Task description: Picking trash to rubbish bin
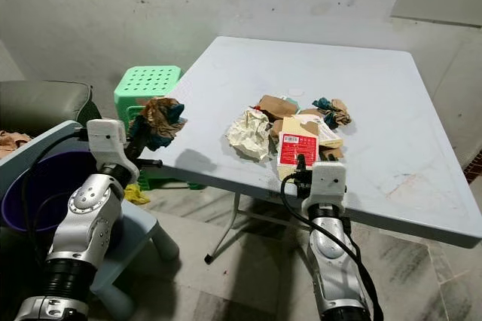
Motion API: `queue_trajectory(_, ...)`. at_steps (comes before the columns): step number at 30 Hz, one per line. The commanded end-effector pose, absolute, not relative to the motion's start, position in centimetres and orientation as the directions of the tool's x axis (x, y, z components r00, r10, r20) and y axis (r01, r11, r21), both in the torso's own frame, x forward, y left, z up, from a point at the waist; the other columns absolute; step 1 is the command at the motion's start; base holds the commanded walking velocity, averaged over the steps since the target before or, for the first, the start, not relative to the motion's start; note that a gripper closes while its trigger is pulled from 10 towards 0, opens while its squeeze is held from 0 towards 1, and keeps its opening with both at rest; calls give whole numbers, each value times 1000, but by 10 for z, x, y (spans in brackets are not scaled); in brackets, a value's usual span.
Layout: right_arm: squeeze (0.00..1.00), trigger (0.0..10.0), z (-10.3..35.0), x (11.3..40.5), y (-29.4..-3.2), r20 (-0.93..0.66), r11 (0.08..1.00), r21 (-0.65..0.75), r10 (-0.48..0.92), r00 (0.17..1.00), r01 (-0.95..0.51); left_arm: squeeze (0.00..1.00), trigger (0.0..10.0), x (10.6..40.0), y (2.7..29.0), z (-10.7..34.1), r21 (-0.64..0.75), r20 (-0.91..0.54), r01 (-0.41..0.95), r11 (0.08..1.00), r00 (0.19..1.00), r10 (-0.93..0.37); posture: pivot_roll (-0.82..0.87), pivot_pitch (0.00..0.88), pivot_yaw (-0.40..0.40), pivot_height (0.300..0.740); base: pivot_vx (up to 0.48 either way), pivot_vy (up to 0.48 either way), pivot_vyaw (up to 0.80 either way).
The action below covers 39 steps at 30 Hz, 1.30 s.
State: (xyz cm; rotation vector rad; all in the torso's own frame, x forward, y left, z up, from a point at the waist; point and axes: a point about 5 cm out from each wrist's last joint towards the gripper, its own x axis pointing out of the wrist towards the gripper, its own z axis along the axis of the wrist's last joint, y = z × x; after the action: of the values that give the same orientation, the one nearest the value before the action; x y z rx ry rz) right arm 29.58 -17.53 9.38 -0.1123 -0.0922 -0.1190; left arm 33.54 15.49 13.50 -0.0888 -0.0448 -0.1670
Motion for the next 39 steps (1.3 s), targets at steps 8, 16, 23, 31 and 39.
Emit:
queue_trajectory(8,0,10000,103,301,-175,121,987,-118,-96,988,110,0,10000,337,162,136,-81,50,130,988,991,-126,-50,0,3,740,0,0,0)
queue_trajectory(16,0,10000,106,307,-171,128,988,-117,-82,988,97,0,10000,331,153,128,-84,41,139,987,990,-136,-24,0,-6,740,0,0,0)
queue_trajectory(23,0,10000,106,308,-165,128,990,-117,-58,990,73,0,10000,323,134,117,-63,20,180,982,984,-179,-6,0,-22,740,0,0,0)
queue_trajectory(31,0,10000,107,308,-166,131,990,-120,-55,990,71,0,10000,323,132,120,-66,34,183,981,983,-181,-1,0,-29,740,0,0,0)
queue_trajectory(39,0,10000,107,307,-166,125,988,-144,-35,992,54,0,10000,329,151,124,-58,43,146,988,989,-144,-3,0,-41,740,0,0,300)
